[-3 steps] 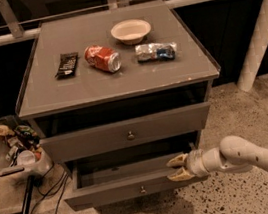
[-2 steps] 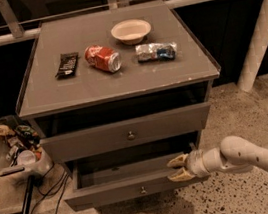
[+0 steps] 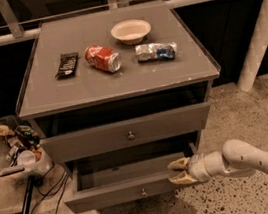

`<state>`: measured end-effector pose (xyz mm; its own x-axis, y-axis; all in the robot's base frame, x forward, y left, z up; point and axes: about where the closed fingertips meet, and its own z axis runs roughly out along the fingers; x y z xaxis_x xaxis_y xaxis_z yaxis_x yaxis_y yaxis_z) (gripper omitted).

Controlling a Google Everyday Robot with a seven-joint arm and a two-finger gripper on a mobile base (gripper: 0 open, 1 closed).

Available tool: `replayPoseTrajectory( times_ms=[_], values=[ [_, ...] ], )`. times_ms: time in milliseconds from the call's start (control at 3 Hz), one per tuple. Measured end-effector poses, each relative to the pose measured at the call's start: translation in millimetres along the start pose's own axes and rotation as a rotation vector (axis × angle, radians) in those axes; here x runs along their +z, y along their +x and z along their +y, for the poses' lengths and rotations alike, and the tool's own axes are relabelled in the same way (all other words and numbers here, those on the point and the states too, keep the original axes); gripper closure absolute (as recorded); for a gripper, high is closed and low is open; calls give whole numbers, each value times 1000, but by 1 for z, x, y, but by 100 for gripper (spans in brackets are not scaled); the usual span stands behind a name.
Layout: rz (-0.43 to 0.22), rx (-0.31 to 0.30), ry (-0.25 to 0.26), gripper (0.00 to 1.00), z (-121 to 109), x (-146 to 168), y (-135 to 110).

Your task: Open middle drawer

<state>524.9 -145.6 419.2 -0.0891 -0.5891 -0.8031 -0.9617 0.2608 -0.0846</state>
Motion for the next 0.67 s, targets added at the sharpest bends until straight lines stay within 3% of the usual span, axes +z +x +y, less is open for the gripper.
replayPoseTrajectory(
  times_ms=[333,667],
  values=[
    [0,0,0,35,0,0,0],
    [0,0,0,37,0,0,0]
  ],
)
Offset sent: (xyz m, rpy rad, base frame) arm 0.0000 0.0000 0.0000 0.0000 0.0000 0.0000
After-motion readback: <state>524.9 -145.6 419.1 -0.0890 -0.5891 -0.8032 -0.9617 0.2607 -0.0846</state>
